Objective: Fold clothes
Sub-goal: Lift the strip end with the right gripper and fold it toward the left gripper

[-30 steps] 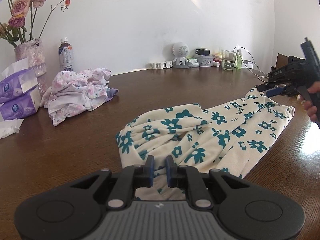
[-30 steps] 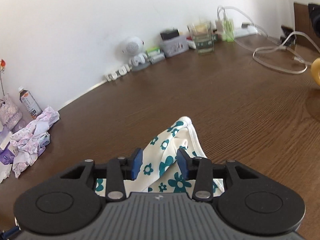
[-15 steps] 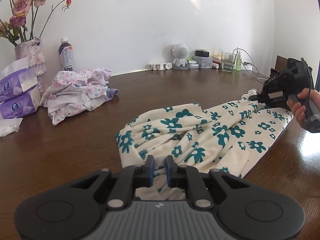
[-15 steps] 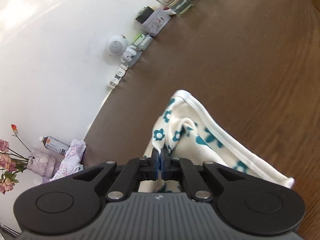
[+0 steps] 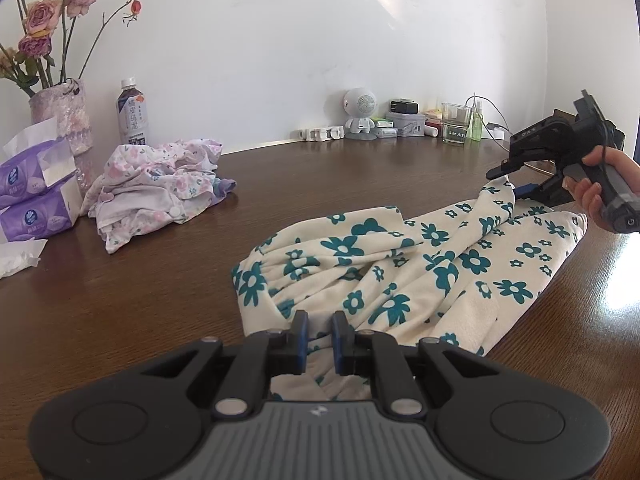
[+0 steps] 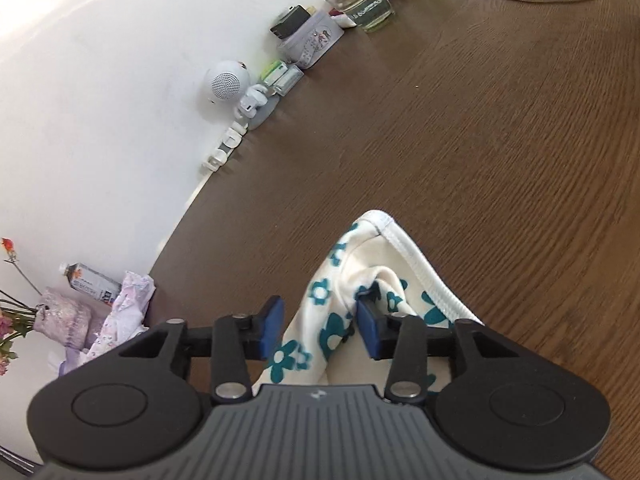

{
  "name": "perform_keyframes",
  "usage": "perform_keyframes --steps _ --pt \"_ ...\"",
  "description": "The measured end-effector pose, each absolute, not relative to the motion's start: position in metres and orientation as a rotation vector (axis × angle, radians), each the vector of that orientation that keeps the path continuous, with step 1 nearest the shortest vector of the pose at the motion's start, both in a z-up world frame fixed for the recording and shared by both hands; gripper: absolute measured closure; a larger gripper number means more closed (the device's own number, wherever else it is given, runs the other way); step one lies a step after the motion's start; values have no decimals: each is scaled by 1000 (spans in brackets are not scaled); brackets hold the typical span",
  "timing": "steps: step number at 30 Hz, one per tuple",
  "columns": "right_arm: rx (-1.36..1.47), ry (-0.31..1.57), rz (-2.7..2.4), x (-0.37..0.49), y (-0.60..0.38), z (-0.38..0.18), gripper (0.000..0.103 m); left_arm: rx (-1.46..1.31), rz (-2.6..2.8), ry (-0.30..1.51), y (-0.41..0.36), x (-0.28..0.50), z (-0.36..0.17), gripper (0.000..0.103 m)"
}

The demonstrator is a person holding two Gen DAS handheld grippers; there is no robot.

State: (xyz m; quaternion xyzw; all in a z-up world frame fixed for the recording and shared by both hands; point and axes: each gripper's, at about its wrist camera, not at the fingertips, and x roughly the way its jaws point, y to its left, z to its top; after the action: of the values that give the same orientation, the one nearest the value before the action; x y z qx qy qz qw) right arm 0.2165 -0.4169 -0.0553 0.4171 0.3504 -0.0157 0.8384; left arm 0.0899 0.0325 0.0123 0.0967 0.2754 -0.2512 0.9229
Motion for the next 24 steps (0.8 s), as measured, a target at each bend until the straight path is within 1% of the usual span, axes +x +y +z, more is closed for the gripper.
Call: perform_keyframes --steps 1,3,5,9,12,15,17,19,21,24 --pt "875 756 -40 220 -416 -55 76 198 -516 565 33 90 12 92" --pt "867 759 -43 219 -415 -58 90 196 -518 565 33 90 12 92" --pt "947 690 2 209 -420 -63 92 192 -520 565 33 89 12 92" --pt "1112 551 108 188 -433 -78 93 186 -523 566 35 89 12 92" --pt "1064 597 67 184 -435 -88 93 184 -525 567 35 89 13 92" --pt "1011 632 56 184 -434 -85 93 186 -524 566 35 89 13 92" --pt "985 652 56 184 -434 -80 89 187 -524 565 35 89 12 92" --pt "949 662 43 181 -433 -70 80 189 -524 564 35 90 12 92" --pt "867 647 7 175 -430 -55 77 190 -523 565 34 90 12 91" --pt "697 563 -59 166 -419 -29 77 185 -517 569 34 90 12 92"
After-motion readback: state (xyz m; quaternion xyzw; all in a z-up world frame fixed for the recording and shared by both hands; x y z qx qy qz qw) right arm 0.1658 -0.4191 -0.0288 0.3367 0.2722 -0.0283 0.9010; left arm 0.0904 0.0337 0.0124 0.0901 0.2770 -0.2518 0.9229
